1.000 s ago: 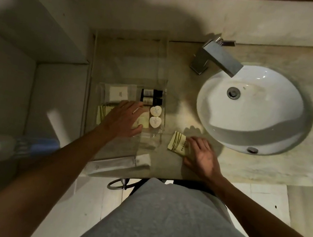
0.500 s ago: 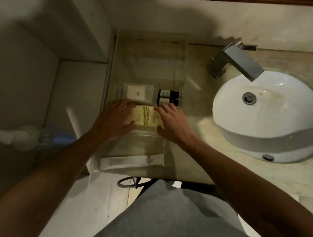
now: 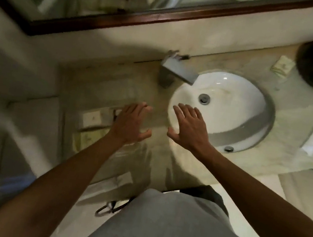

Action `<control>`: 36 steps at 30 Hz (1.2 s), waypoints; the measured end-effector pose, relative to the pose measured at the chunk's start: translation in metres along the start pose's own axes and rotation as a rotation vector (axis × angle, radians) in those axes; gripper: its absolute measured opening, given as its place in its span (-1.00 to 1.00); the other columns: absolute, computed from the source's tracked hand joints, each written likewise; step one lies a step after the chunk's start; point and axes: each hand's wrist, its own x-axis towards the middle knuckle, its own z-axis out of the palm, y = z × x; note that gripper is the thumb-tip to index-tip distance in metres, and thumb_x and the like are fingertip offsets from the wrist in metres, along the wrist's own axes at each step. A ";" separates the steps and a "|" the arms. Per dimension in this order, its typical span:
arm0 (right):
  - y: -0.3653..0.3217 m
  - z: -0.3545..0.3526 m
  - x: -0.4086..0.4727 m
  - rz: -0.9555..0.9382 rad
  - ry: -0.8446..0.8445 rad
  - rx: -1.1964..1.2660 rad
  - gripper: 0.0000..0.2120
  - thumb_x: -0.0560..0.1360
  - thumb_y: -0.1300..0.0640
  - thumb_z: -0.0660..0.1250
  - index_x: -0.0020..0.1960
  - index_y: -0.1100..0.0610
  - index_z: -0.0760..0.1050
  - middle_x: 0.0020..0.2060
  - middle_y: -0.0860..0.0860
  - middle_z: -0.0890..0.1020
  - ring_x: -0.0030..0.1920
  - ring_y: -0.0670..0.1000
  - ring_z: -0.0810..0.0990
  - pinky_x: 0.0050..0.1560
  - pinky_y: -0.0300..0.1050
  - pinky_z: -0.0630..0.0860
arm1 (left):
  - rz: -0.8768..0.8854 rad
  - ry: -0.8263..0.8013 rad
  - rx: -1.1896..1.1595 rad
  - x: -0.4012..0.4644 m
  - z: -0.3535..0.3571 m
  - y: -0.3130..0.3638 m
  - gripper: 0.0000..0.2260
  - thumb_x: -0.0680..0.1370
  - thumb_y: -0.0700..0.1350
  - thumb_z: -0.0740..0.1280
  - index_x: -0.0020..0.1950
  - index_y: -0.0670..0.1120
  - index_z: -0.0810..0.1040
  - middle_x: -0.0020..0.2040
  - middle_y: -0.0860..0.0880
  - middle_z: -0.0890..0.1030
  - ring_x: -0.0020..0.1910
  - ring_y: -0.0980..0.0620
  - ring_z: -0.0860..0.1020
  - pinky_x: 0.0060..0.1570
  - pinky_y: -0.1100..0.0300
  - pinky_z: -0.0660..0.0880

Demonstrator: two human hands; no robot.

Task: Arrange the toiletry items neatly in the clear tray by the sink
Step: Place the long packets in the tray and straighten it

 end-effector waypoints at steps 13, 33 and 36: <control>0.345 -0.086 -0.074 0.706 0.057 0.135 -0.21 0.43 -0.28 0.30 0.51 0.11 0.21 0.43 0.10 0.38 0.35 0.15 0.40 0.31 0.11 0.40 | -0.125 -0.073 -0.310 0.255 0.039 0.268 -0.43 0.48 0.18 0.28 0.43 -0.04 0.35 0.36 -0.03 0.39 0.31 -0.08 0.39 0.17 -0.09 0.47; 0.526 -0.038 -0.123 0.420 -0.129 0.086 -0.21 0.21 0.37 0.43 0.44 0.17 0.40 0.36 0.17 0.49 0.36 0.27 0.44 0.30 0.22 0.44 | 0.207 -0.201 -0.259 0.463 0.120 0.374 -0.31 0.37 -0.08 0.36 0.49 -0.06 0.27 0.37 -0.08 0.42 0.31 -0.11 0.36 0.28 -0.03 0.36; 0.545 -0.032 -0.149 0.325 -0.248 0.026 -0.22 0.25 0.27 0.50 0.45 0.12 0.40 0.42 0.13 0.44 0.41 0.24 0.39 0.38 0.24 0.34 | 0.298 -0.187 -0.275 0.439 0.125 0.375 -0.28 0.33 0.00 0.41 0.47 -0.10 0.31 0.35 -0.11 0.44 0.31 -0.14 0.37 0.27 -0.06 0.37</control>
